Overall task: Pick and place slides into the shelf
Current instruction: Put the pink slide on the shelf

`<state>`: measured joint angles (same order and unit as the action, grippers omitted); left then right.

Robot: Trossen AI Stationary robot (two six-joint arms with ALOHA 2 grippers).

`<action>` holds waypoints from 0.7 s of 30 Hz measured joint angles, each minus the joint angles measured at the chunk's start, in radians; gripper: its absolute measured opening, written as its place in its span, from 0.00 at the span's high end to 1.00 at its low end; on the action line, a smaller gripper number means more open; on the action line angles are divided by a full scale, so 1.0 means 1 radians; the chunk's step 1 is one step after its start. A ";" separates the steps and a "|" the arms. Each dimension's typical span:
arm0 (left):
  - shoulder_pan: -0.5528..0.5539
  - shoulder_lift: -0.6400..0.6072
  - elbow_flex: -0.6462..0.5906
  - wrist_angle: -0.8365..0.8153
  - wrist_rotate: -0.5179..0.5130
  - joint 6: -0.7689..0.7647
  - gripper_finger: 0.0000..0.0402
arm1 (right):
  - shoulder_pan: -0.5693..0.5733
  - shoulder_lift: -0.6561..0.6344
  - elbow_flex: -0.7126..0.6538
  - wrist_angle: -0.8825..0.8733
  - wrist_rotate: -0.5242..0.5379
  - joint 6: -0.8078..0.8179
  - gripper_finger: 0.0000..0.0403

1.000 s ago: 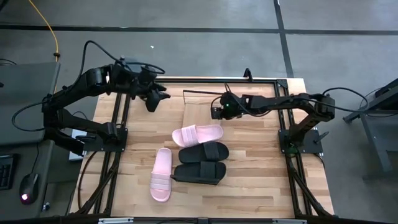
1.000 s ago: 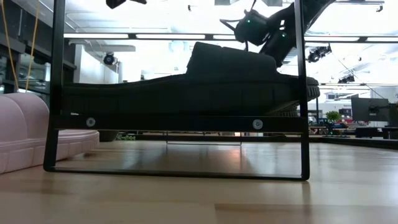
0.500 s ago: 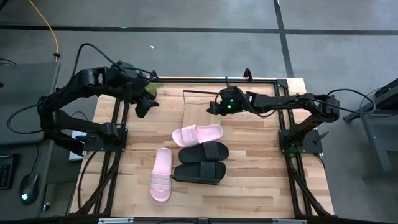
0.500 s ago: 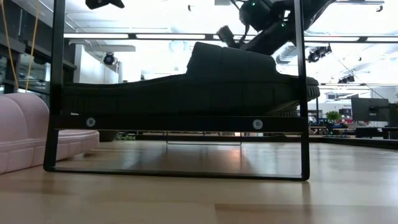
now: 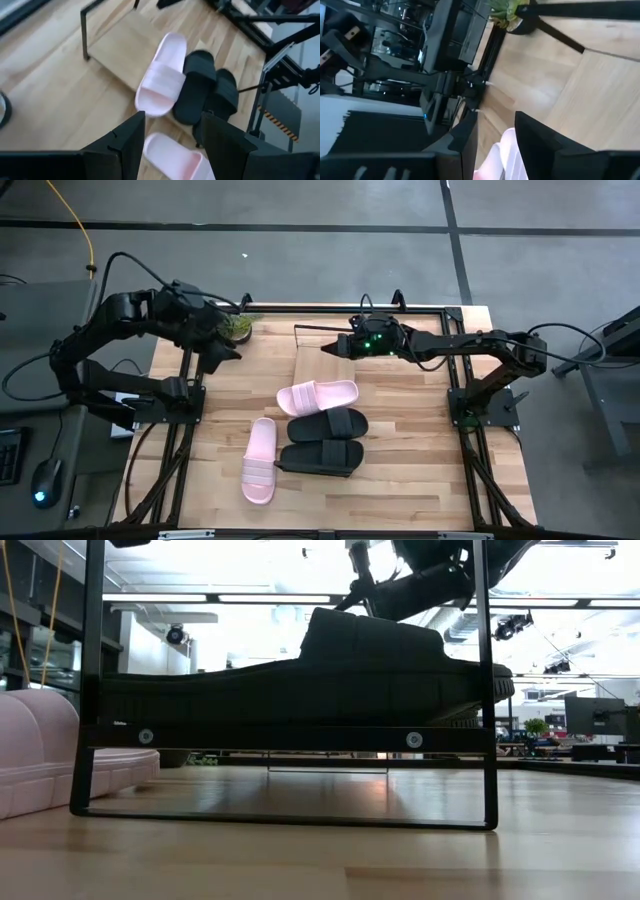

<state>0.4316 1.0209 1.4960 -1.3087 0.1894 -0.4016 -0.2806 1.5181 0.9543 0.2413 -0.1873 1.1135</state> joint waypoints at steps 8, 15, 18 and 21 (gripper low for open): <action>0.000 -0.006 0.000 -0.020 0.086 -0.027 0.55 | 0.025 0.000 0.000 0.012 -0.007 0.046 0.71; 0.000 -0.017 0.000 -0.064 0.167 -0.034 0.55 | 0.035 0.000 0.000 0.013 -0.002 0.065 0.71; 0.000 -0.038 0.000 -0.064 0.167 -0.056 0.55 | 0.034 0.000 0.000 0.020 -0.036 0.060 0.71; 0.000 -0.054 0.000 -0.057 0.155 -0.091 0.55 | 0.032 0.000 0.000 0.020 -0.070 0.057 0.71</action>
<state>0.4316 0.9673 1.4956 -1.3655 0.3444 -0.4930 -0.2485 1.5181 0.9543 0.2609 -0.2569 1.1704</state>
